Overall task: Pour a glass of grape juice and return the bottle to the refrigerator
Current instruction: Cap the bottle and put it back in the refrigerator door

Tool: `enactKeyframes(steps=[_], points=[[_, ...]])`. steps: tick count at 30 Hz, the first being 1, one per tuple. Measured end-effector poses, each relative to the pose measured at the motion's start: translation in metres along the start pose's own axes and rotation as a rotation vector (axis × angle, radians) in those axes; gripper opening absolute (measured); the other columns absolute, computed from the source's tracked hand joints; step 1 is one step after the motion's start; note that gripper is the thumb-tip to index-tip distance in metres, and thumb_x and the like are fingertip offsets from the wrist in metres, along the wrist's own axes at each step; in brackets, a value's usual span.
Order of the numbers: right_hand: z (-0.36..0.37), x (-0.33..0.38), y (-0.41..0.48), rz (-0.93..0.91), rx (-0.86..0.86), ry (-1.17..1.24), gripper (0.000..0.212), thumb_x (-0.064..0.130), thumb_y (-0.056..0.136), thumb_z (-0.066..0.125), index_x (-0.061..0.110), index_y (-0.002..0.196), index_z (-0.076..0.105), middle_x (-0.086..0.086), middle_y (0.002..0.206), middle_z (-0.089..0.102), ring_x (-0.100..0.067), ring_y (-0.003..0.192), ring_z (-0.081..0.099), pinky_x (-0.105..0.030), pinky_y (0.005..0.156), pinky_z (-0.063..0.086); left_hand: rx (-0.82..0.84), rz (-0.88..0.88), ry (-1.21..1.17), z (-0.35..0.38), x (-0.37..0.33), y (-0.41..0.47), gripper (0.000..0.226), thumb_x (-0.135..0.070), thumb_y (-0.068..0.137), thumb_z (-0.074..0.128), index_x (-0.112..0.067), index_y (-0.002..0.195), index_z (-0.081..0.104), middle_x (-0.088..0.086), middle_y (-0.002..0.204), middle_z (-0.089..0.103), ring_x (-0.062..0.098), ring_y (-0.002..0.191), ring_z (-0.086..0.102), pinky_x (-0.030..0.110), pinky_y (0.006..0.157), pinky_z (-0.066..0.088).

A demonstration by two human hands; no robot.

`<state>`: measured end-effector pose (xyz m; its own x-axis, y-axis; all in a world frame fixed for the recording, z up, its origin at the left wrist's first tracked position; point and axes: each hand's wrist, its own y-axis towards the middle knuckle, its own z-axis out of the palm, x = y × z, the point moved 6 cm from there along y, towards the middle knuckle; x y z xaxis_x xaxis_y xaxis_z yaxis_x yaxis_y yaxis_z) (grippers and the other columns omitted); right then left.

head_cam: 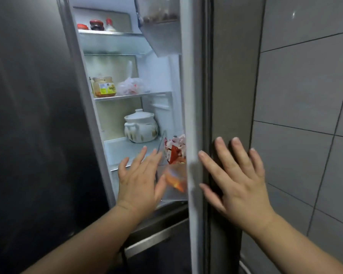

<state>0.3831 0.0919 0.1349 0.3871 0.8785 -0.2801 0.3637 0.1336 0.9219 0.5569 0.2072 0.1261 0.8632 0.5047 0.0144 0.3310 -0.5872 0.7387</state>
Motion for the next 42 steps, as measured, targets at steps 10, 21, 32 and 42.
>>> enactKeyframes(steps=[10, 21, 32, 42], points=[[0.067, 0.122, 0.046, -0.082, 0.017, 0.178, 0.073, 0.027, 0.084, 0.072, 0.024, 0.147, 0.036, -0.005, 0.157, 0.024, -0.022, 0.147, 0.015, -0.043, 0.120, 0.009, -0.202, -0.101, -0.148, -0.028, 0.057, -0.052, 0.082, -0.042, 0.080, 0.051, -0.013, 0.150, 0.021, 0.008, 0.156, 0.023, 0.019, 0.146, 0.020, 0.038, 0.114, 0.015], [0.133, 0.171, 0.051, 0.117, 0.171, 0.465, 0.064, 0.030, 0.093, 0.044, 0.026, 0.151, 0.020, 0.000, 0.160, 0.011, -0.018, 0.148, 0.000, -0.040, 0.120, 0.001, 0.007, -0.002, 0.268, 0.029, 0.094, -0.084, 0.091, -0.053, 0.072, 0.063, -0.012, 0.146, 0.028, 0.012, 0.154, 0.027, 0.028, 0.142, 0.025, 0.047, 0.110, 0.021], [0.233, 0.246, -0.215, 2.009, 0.607, 1.444, 0.127, 0.095, 0.049, 0.056, 0.047, 0.150, -0.006, 0.008, 0.164, 0.001, -0.018, 0.149, 0.011, -0.051, 0.119, 0.017, -0.240, 0.207, 0.367, 0.090, 0.073, -0.110, 0.045, -0.025, 0.102, 0.029, -0.020, 0.145, 0.040, 0.000, 0.163, 0.004, 0.021, 0.150, -0.002, 0.044, 0.116, 0.006], [0.250, 0.273, -0.229, 2.344, 0.526, 1.658, 0.108, 0.057, 0.067, 0.070, 0.052, 0.148, 0.000, -0.008, 0.143, 0.050, -0.028, 0.119, 0.057, -0.054, 0.099, 0.047, -0.090, 0.120, 0.513, 0.122, 0.096, -0.139, 0.055, -0.023, 0.098, 0.039, -0.014, 0.151, 0.028, 0.010, 0.159, 0.012, 0.023, 0.149, -0.008, 0.048, 0.116, 0.004]])
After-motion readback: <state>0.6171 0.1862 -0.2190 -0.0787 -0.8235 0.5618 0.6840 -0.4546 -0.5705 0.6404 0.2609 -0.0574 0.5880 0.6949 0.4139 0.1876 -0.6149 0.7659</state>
